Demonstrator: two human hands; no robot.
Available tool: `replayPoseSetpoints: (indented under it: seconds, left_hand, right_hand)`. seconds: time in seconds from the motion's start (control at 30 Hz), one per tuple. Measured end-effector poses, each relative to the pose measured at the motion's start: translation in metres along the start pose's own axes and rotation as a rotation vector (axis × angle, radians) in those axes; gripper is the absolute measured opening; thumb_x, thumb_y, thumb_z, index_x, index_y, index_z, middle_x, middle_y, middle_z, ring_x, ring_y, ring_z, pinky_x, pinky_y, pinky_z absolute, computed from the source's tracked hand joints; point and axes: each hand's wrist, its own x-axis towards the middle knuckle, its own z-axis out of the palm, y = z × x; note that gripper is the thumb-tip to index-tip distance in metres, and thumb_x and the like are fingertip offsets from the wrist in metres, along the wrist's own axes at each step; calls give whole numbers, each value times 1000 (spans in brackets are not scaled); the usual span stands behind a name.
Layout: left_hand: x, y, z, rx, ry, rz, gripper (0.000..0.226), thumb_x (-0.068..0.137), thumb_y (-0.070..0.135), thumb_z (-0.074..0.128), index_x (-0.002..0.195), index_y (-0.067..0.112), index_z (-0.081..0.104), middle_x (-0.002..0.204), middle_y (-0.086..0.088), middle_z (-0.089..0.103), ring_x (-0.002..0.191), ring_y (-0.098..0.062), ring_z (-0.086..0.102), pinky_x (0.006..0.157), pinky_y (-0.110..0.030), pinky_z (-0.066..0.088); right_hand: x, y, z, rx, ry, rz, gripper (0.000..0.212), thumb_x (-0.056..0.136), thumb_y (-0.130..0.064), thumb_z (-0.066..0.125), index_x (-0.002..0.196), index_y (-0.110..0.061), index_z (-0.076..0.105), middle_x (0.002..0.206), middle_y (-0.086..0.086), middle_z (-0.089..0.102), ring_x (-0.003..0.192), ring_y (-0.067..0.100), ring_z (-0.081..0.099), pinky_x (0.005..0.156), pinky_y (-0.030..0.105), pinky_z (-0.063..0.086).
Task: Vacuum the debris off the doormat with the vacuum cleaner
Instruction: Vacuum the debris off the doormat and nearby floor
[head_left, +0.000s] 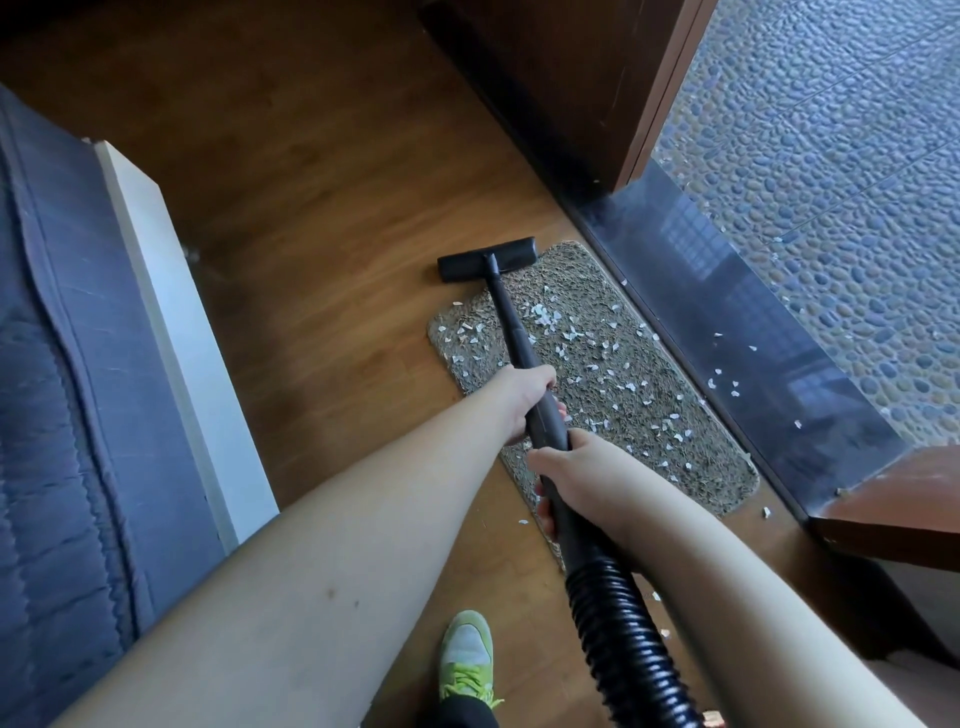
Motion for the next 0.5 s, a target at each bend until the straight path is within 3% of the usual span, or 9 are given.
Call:
replayPoseSetpoints:
  seconds: [0.07, 0.13, 0.2, 0.3, 0.5]
  left_hand:
    - [0, -1, -3, -5, 0, -4, 28, 88, 5, 51, 115, 6, 44, 53, -9, 54, 46, -22, 52, 54, -31, 48]
    - [-2, -4, -4, 1, -2, 13, 44, 87, 4, 50, 131, 5, 42, 47, -8, 53, 47, -22, 51, 55, -32, 48]
    - [-7, -8, -4, 4, 1, 36, 50, 88, 2, 49, 137, 4, 36, 51, -10, 53, 48, -23, 51, 54, -32, 48]
    - [-21, -18, -5, 1, 12, 62, 45, 88, 2, 50, 131, 5, 38, 67, -14, 52, 52, -24, 52, 55, -34, 49]
    - [-41, -51, -15, -28, 78, 62, 38, 86, 2, 50, 123, 6, 41, 65, -13, 50, 47, -22, 52, 49, -30, 48]
  right_hand:
    - [-2, 0, 3, 5, 2, 4, 8, 95, -9, 45, 104, -9, 46, 78, 12, 49, 37, 12, 49, 38, 20, 43]
    - [-7, 1, 5, 19, -2, -4, 8, 95, -9, 45, 102, -9, 46, 78, 12, 49, 35, 11, 50, 38, 19, 42]
    - [-14, 4, 5, 40, -14, -8, 8, 95, -8, 44, 102, -9, 47, 77, 11, 49, 34, 10, 49, 37, 19, 42]
    - [-29, 13, 5, 31, -29, -6, 10, 95, -7, 44, 104, -8, 47, 77, 12, 49, 34, 11, 49, 38, 19, 42]
    - [-50, 36, 11, -19, -73, -2, 11, 95, -9, 46, 106, -8, 47, 79, 13, 49, 38, 12, 50, 39, 21, 43]
